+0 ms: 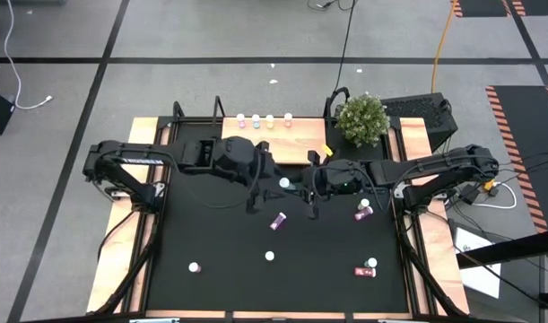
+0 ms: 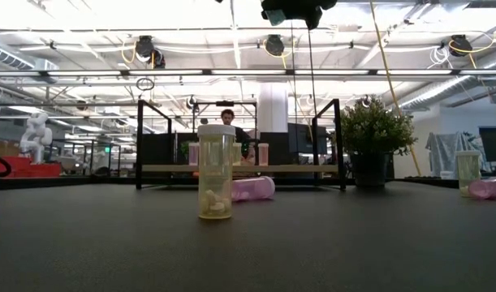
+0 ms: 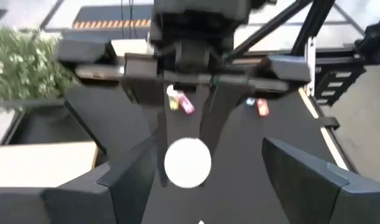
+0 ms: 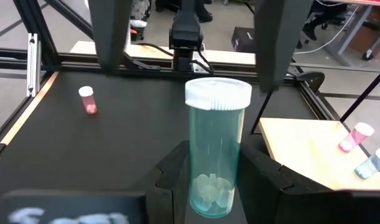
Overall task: Pick and place medicine bottles onto shelf by color
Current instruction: Put the left blue medicine bottle on the shelf aligned with the other blue medicine bottle
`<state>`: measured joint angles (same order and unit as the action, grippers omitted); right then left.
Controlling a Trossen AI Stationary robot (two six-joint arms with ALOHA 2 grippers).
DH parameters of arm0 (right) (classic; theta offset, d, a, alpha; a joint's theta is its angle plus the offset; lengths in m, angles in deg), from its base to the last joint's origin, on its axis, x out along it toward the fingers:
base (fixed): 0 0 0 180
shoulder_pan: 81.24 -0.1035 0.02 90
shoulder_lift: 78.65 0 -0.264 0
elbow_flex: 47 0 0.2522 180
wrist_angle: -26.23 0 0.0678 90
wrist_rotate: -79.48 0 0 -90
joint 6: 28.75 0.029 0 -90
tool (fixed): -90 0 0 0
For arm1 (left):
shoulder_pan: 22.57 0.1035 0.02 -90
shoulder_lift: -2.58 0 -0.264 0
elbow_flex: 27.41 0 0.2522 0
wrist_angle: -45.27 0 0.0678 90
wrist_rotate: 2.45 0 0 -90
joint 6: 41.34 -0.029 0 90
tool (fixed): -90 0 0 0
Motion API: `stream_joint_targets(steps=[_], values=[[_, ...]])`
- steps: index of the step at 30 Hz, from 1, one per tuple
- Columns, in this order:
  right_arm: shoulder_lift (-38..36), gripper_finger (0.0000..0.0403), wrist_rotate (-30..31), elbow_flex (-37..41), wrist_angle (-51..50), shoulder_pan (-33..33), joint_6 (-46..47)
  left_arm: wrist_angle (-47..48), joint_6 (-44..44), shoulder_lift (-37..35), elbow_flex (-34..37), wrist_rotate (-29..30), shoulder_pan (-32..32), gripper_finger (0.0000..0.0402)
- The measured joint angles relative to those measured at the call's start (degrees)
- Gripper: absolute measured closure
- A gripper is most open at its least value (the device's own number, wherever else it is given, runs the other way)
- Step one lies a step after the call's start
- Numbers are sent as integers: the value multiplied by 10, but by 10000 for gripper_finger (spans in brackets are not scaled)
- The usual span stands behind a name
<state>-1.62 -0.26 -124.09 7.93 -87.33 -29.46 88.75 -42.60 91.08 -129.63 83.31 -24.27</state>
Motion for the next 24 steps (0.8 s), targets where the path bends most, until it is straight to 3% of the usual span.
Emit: stream_joint_targets(steps=[24], values=[[0,298,-1,0,-2,0,15,-9,2,18,1,10,6,239]])
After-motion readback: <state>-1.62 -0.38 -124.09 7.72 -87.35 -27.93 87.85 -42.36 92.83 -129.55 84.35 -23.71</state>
